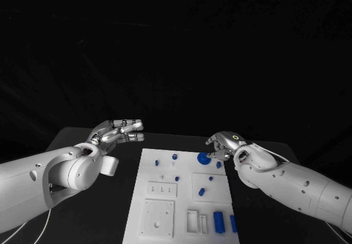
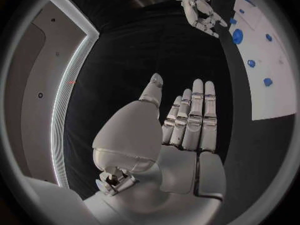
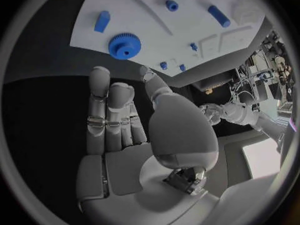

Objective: Assemble the parts on the task board

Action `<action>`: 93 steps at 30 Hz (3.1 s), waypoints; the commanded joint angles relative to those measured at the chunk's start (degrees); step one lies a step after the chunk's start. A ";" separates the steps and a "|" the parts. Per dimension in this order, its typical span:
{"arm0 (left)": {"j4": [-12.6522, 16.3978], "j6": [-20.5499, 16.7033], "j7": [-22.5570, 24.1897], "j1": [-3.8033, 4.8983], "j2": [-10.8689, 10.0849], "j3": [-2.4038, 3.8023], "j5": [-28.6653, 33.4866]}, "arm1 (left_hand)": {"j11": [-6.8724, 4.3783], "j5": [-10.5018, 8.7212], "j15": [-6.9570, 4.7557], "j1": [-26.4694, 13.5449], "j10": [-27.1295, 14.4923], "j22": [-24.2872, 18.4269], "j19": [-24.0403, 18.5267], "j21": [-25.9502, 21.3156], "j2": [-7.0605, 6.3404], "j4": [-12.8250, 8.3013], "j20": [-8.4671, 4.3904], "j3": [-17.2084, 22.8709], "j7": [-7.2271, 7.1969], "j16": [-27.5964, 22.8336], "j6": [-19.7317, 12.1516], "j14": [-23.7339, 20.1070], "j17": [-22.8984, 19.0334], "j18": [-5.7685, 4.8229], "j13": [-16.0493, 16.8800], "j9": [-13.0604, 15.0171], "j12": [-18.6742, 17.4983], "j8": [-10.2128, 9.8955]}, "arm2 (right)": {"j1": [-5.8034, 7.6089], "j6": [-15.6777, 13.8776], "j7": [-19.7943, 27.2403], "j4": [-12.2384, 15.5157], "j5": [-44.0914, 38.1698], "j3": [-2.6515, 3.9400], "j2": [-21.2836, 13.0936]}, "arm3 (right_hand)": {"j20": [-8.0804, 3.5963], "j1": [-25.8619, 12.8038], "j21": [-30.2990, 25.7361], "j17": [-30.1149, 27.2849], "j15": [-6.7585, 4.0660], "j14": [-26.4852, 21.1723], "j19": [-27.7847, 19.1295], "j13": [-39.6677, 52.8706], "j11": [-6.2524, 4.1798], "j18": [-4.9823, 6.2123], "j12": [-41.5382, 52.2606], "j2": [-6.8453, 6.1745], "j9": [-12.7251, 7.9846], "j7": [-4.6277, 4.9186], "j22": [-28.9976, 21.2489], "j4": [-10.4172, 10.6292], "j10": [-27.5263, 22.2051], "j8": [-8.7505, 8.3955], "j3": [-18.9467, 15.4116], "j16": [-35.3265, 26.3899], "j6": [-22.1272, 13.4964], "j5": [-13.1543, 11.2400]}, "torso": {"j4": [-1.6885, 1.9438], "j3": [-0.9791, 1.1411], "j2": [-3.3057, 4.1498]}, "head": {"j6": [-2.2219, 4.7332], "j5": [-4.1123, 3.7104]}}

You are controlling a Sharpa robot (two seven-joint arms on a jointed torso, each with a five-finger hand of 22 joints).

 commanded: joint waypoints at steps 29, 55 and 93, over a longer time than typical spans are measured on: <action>-0.44 1.64 0.39 -0.04 0.27 0.00 -0.52 | 0.07 -0.12 0.01 -0.20 -0.44 -0.07 -0.51 0.15 -0.46 -0.33 0.02 0.17 -0.14 -0.21 -0.10 -0.44 -0.09 -0.08 0.08 -0.04 0.27 -0.14 | -0.34 5.90 2.17 -10.67 7.14 0.30 6.29 | 1.20 -0.40 9.19 17.34 0.55 1.22 2.57 12.19 0.51 0.56 11.68 0.02 -0.08 0.46 14.27 2.47 5.04 -0.11 -1.28 3.29 -1.86 2.08 | 0.81 0.64 0.61 | -0.77 -1.70; -0.31 1.83 0.09 -0.03 0.07 0.01 -0.90 | 0.09 -0.13 0.03 -0.22 -0.47 -0.06 -0.56 0.14 -0.44 -0.37 0.04 0.14 -0.11 -0.20 -0.24 -0.48 -0.09 -0.07 0.08 -0.05 0.27 -0.16 | -0.33 7.82 2.34 -12.31 6.84 1.57 7.22 | 1.08 -1.93 10.27 19.33 0.44 1.42 3.00 14.09 0.27 0.06 13.68 0.84 -0.06 0.07 17.34 2.59 6.38 -0.08 0.54 4.47 0.45 3.12 | 0.85 0.57 0.54 | -1.35 -1.52; -0.61 2.28 -0.39 -0.04 0.29 0.01 -1.44 | 0.15 -0.09 0.08 -0.16 -0.71 -0.06 -0.63 0.11 -0.51 -0.29 0.08 0.22 -0.05 -0.20 -0.74 -0.59 -0.09 -0.06 0.08 -0.08 0.28 -0.19 | -0.37 7.73 0.37 -9.14 -2.18 1.56 7.78 | 0.52 -4.92 11.65 20.60 -0.11 1.61 3.32 15.74 -0.66 -0.74 15.06 2.09 -0.07 -1.20 20.07 1.15 7.77 -0.10 8.60 5.28 5.02 3.98 | 0.78 0.54 0.45 | -1.64 -1.13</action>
